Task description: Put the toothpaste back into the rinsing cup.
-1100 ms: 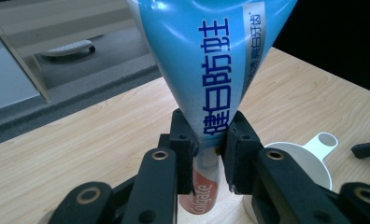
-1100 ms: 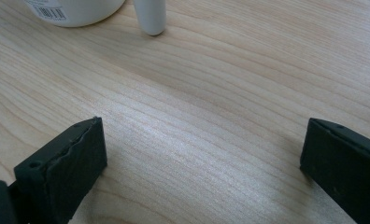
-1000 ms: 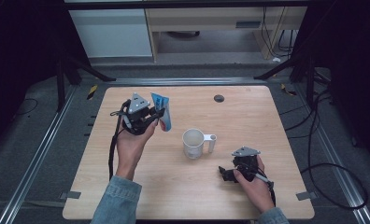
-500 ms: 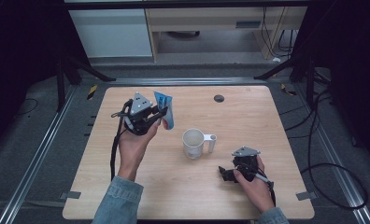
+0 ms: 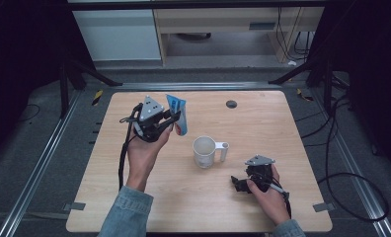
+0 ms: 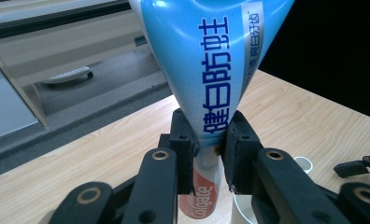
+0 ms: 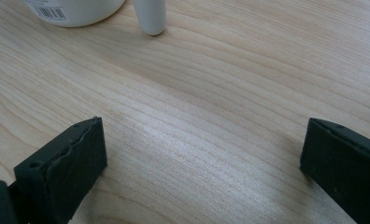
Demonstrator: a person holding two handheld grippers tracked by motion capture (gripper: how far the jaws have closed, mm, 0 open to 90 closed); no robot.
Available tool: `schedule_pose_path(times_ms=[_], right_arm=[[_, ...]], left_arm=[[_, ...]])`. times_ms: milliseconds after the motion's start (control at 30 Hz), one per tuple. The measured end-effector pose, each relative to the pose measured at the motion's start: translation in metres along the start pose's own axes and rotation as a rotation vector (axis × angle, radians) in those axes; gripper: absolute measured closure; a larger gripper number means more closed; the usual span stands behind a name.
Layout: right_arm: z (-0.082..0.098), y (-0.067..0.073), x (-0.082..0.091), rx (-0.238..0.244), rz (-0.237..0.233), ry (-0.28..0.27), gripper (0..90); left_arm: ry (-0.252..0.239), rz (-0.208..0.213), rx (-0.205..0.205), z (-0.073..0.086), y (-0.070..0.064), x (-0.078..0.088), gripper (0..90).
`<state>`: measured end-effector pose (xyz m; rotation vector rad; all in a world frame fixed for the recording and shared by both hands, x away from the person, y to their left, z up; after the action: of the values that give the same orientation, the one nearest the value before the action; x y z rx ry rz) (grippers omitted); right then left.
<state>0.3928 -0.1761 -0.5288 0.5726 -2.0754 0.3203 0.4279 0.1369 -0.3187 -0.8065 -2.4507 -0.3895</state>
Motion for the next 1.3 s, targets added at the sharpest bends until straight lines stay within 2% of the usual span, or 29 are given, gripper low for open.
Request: schedule_pose_path(times_ms=[1300], right_arm=[[0.0,0.0,0.0,0.0,0.0,0.0,0.8]], left_arm=[[-0.027,0.047,-0.069,-0.025,-0.032,0.002,75.4]])
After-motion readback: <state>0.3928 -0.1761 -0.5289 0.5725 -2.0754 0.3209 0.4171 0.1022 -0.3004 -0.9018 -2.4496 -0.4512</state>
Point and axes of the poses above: each handheld gripper's, and its own axes: x roughly backward along the jaws, z roughly out of its underside, y roughly to its left, the point moved 2 cm from there along -x, roughly forward along the jaws, and after that the axes turned 14 degrees about y, right-handed, at the moved point
